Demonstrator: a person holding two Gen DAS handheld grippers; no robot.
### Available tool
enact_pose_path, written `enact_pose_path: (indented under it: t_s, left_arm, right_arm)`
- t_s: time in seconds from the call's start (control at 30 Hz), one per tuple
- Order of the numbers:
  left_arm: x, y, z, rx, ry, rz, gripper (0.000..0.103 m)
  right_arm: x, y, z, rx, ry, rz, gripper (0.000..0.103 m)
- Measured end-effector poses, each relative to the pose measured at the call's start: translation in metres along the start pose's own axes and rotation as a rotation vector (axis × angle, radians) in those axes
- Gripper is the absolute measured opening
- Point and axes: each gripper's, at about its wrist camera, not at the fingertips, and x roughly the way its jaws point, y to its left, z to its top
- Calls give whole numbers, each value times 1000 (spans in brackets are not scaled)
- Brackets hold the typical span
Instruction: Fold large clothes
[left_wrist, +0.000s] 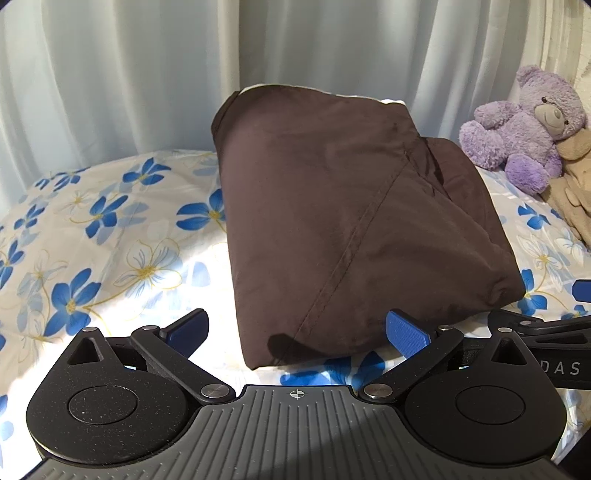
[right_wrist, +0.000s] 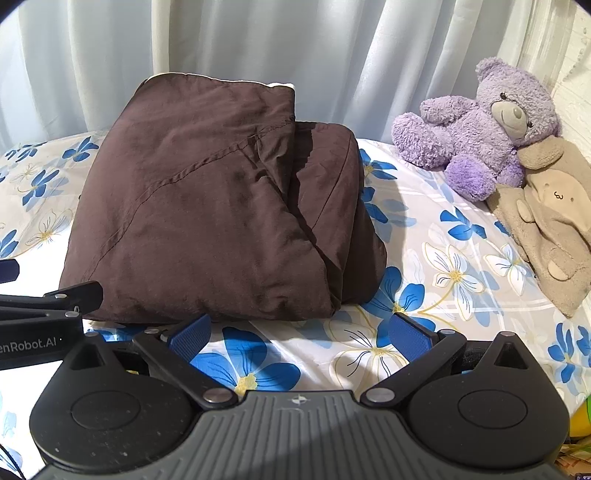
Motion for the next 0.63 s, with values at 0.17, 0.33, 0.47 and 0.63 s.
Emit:
enact_pose_path:
  t_s: [0.17,0.33,0.47,0.63]
  left_arm:
    - [0,-1,0,1,-3,-7,103]
    - [1,0,0,-8,7,-12,103]
    - [2,-1,1,-3,15,-2,103]
    - [2,0,1,-12,27,0,103]
  right_arm:
    - [0,0,0,1,0,-3,102]
    - [0,0,1,2,0,-3,102]
    - [0,-1,1,1,0,-3,102]
    - [-1,-2,2,1,-2,-3,102]
